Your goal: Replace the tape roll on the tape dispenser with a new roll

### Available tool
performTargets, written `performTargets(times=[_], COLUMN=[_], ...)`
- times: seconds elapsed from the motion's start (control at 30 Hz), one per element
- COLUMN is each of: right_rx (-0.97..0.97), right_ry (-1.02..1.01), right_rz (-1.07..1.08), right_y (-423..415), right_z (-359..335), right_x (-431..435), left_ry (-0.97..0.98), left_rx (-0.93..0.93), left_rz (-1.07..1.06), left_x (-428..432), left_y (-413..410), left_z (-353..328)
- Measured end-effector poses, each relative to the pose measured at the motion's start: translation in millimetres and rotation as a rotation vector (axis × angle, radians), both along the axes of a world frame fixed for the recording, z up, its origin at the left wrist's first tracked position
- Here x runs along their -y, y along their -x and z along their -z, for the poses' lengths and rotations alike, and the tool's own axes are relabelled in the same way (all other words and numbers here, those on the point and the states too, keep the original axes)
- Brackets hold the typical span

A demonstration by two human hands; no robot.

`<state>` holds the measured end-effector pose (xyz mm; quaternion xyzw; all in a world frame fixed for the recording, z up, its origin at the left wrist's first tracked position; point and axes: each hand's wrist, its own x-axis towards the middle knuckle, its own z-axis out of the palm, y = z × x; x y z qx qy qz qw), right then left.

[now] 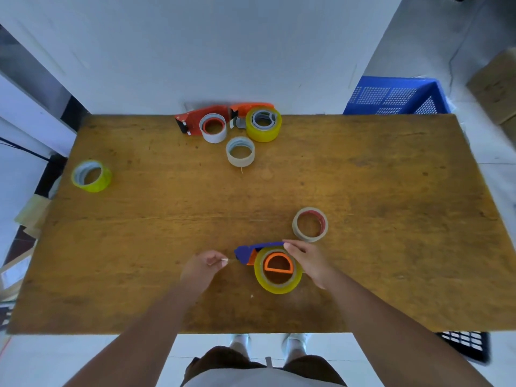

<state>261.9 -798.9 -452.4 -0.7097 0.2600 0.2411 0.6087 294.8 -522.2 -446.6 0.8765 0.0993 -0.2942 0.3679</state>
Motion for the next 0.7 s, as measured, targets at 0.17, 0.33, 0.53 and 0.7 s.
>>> performTargets(times=[0.17,0.33,0.53,0.7], right_rx=[0.043,0.012,0.000,0.000], right_ry=[0.153,0.210,0.278,0.310], right_rz=[-0.053,-0.094,-0.099,-0.123], right_y=[-2.0,3.6,3.2,7.2], right_z=[-4.4,-2.3,-6.0,-11.9], right_x=[-5.9,-2.0,-4.2,2.7], left_ry=[0.024,-0.034,-0.004,0.027], left_rx=[-0.001,-0.001,0.027,0.014], left_rz=[-0.050,-0.011,-0.041,-0.074], left_x=[-3.5,-3.5,-0.6,-4.7], left_y=[-2.4,-4.4,-8.2,-9.3], left_z=[2.1,4.4,5.1,4.5])
